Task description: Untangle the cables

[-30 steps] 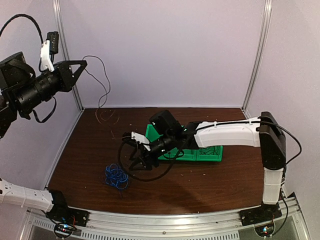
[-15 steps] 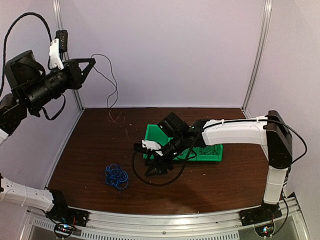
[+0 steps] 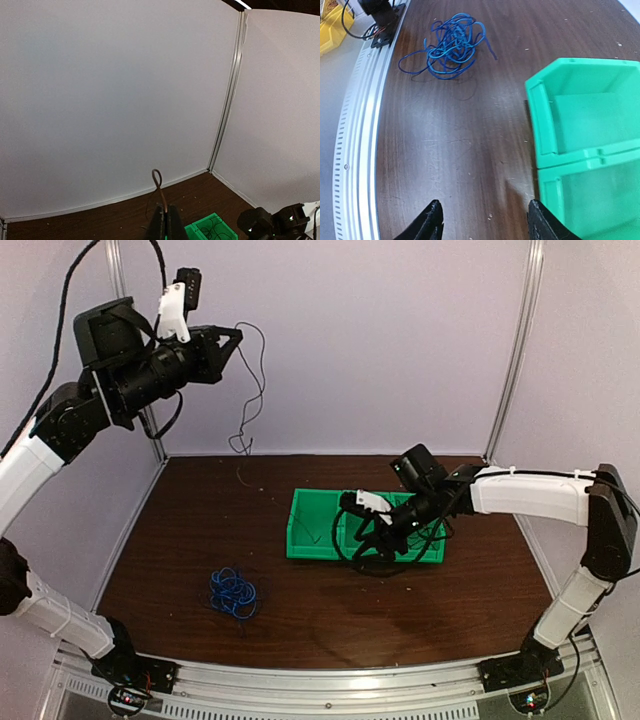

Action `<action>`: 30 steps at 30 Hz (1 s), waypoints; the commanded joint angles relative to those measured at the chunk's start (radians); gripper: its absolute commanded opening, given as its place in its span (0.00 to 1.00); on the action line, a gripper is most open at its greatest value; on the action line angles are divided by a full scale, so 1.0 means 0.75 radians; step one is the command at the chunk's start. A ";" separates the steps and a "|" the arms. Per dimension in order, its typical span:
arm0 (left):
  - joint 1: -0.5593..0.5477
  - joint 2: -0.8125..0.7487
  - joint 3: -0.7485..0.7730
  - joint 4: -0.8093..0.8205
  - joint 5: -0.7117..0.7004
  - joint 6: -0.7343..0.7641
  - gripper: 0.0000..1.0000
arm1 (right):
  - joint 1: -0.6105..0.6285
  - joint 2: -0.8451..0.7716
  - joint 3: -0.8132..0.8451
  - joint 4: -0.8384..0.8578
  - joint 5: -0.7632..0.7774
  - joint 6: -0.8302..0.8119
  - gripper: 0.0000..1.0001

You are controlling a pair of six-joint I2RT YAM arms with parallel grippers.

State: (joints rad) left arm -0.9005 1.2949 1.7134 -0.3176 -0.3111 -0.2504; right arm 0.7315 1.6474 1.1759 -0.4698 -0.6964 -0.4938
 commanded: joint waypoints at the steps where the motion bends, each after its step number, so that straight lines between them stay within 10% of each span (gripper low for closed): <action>1: 0.000 0.037 0.030 0.011 0.029 0.017 0.00 | -0.101 -0.074 -0.003 -0.038 -0.073 -0.011 0.59; 30: 0.000 0.065 -0.327 0.396 0.362 -0.371 0.00 | 0.065 0.095 0.756 0.115 -0.107 0.394 0.64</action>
State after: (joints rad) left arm -0.9005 1.3300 1.4750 -0.1226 -0.0994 -0.4755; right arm 0.7647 1.6852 1.6905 -0.4381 -0.7860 -0.2707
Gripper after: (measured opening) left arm 0.013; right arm 0.634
